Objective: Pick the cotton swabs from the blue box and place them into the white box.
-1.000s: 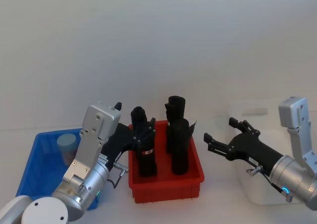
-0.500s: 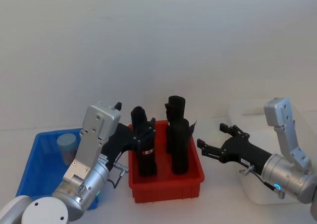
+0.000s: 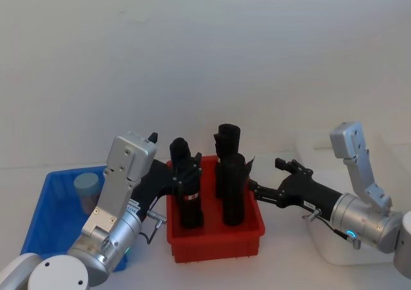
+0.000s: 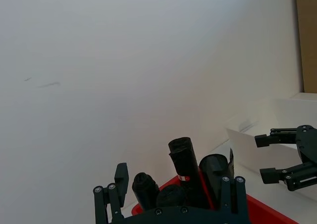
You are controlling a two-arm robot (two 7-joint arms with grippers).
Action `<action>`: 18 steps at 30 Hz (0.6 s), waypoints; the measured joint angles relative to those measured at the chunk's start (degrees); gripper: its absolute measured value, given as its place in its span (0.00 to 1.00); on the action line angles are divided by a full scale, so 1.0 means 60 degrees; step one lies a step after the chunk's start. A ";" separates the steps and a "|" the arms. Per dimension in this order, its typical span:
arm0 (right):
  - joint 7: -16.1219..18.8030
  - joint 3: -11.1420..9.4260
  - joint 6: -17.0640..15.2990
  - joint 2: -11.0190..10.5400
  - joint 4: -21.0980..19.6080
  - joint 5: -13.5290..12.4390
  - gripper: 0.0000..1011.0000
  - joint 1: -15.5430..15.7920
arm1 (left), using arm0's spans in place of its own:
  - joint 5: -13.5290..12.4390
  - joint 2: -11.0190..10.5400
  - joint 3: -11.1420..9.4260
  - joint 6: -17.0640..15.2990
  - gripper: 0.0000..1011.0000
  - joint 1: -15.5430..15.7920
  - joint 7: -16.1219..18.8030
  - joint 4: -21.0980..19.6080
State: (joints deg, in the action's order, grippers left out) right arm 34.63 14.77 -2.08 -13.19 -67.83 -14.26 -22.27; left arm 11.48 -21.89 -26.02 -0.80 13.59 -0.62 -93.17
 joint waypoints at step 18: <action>0.0488 0.0228 0.0366 0.0378 0.1313 0.0289 0.99 -0.0917 | 0.0000 0.0000 0.0000 0.0000 0.99 0.0000 0.0000 0.0000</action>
State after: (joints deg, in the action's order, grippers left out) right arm 37.56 16.14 0.11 -10.92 -59.95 -12.53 -27.77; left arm 11.48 -21.89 -26.03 -0.80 13.59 -0.62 -93.17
